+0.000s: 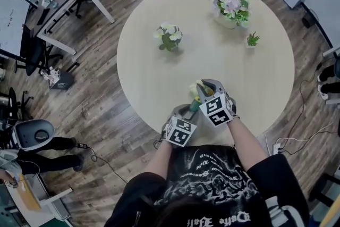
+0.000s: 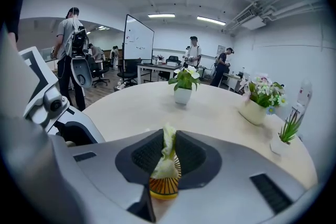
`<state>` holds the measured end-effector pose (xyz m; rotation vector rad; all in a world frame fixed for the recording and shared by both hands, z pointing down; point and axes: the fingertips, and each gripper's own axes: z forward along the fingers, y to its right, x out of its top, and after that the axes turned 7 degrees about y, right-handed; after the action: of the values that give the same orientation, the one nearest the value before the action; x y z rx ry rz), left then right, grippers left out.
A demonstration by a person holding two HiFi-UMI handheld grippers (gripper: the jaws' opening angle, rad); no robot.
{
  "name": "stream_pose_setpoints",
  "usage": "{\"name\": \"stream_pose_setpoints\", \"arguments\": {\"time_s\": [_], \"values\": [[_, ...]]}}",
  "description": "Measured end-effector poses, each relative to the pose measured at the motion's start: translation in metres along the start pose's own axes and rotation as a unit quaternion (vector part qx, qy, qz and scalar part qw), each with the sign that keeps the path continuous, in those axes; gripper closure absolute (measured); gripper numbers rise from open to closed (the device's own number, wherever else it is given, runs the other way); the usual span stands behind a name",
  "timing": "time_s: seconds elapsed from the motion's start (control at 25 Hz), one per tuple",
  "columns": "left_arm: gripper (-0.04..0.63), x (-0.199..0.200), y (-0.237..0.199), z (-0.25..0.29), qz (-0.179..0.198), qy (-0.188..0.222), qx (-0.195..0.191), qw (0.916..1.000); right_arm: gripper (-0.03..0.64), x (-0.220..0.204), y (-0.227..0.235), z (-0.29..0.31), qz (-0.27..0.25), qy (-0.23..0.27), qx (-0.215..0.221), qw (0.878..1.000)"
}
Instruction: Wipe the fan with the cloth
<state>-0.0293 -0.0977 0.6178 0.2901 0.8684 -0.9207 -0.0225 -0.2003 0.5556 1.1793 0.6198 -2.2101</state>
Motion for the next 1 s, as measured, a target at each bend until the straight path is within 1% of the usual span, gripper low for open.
{"name": "stream_pose_setpoints", "arguments": {"time_s": [0.16,0.36,0.48,0.64,0.88,1.0], "values": [[0.423,0.0,-0.001,0.001,0.001,-0.001,0.002,1.0,0.542,0.001,0.008,0.0,0.002,0.008,-0.017,1.0],[0.423,-0.001,0.001,0.0,0.0,-0.002,0.0,1.0,0.551,-0.001,0.036,-0.004,0.018,0.008,-0.068,0.997],[0.423,-0.001,0.001,0.0,-0.002,-0.001,-0.001,1.0,0.551,-0.006,0.051,-0.011,0.019,0.004,-0.075,0.997],[0.423,-0.001,0.0,-0.001,-0.003,-0.003,0.001,1.0,0.552,-0.009,0.052,-0.019,-0.007,0.004,-0.071,0.997],[0.423,-0.001,0.0,0.001,-0.005,-0.004,0.001,1.0,0.555,-0.012,0.044,-0.027,-0.067,0.005,-0.073,0.995],[0.423,-0.001,-0.001,-0.001,-0.003,-0.004,0.004,1.0,0.557,-0.014,0.038,-0.033,-0.082,0.005,-0.071,0.994]]}}
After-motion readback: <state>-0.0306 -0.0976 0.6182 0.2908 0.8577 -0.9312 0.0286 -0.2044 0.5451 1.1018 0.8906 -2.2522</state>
